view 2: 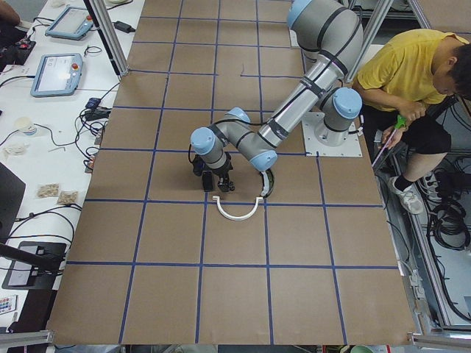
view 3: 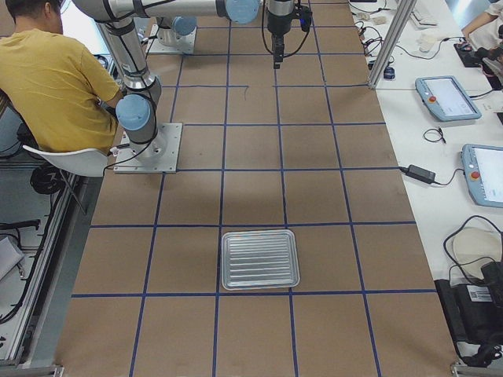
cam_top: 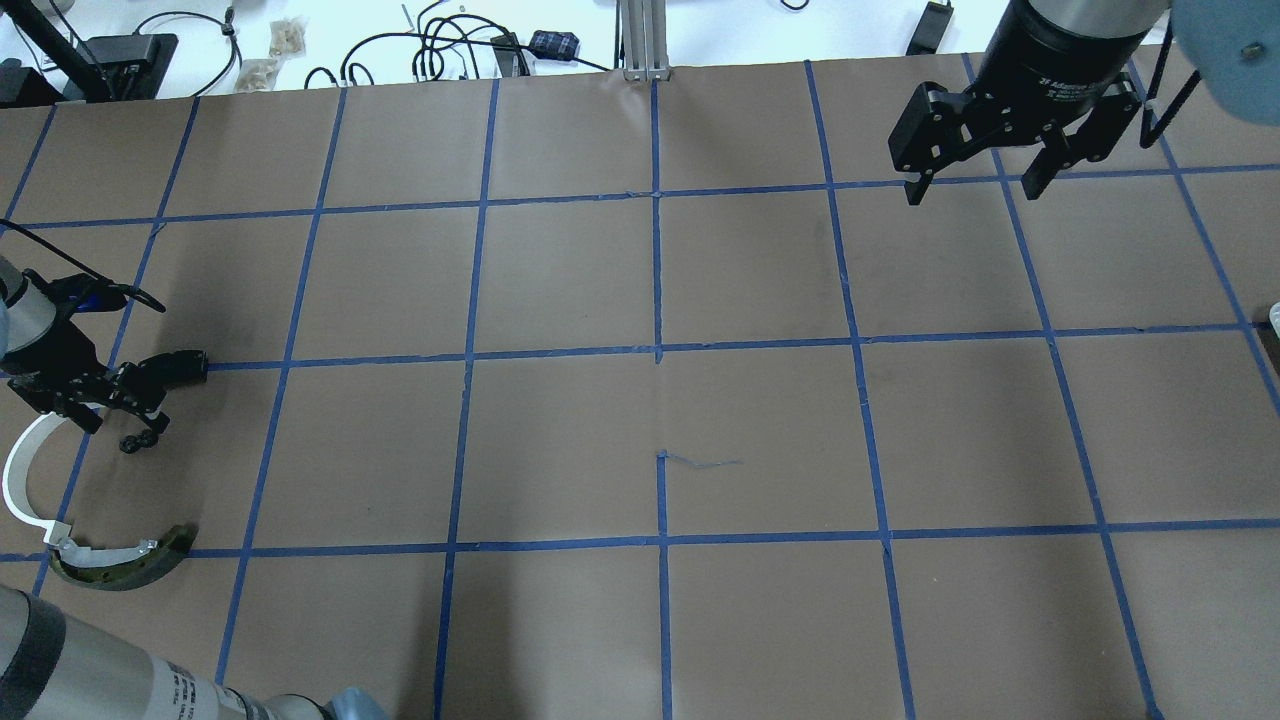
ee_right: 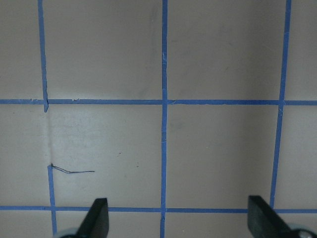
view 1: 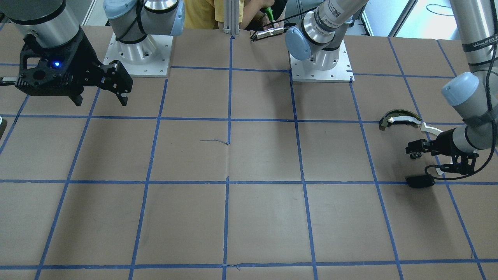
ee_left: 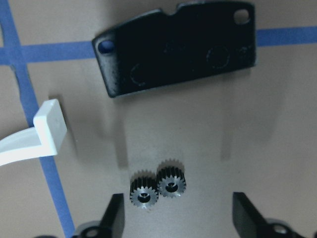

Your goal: Place bearing gear from tray to pile

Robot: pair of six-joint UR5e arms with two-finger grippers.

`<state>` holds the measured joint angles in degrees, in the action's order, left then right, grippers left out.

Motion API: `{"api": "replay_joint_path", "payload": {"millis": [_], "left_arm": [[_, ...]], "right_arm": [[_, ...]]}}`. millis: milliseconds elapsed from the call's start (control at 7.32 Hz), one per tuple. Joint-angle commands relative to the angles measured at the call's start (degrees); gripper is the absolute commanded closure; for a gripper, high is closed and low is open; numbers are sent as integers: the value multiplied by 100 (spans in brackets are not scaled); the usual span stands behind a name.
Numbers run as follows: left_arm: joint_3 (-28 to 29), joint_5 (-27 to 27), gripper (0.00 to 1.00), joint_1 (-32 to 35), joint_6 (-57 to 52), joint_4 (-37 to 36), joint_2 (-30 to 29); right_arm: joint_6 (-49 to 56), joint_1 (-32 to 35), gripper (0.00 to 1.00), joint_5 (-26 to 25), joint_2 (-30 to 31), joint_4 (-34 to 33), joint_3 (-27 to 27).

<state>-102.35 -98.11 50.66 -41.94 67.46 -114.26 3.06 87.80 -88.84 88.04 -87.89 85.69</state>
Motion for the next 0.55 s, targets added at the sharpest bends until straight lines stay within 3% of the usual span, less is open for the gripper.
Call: {"api": "replay_joint_path", "payload": {"millis": [0, 137, 273, 410], "left_arm": [[467, 11, 0, 450, 272, 414, 262], [862, 72, 0, 680, 370, 817, 368], [1214, 473, 0, 926, 623, 1308, 491], [1435, 468, 0, 1372, 1148, 1383, 727]], "right_arm": [[2, 9, 0, -2, 3, 9, 0], [2, 0, 0, -2, -6, 0, 9], [19, 0, 0, -2, -6, 0, 0], [20, 0, 0, 7, -6, 0, 0]]}}
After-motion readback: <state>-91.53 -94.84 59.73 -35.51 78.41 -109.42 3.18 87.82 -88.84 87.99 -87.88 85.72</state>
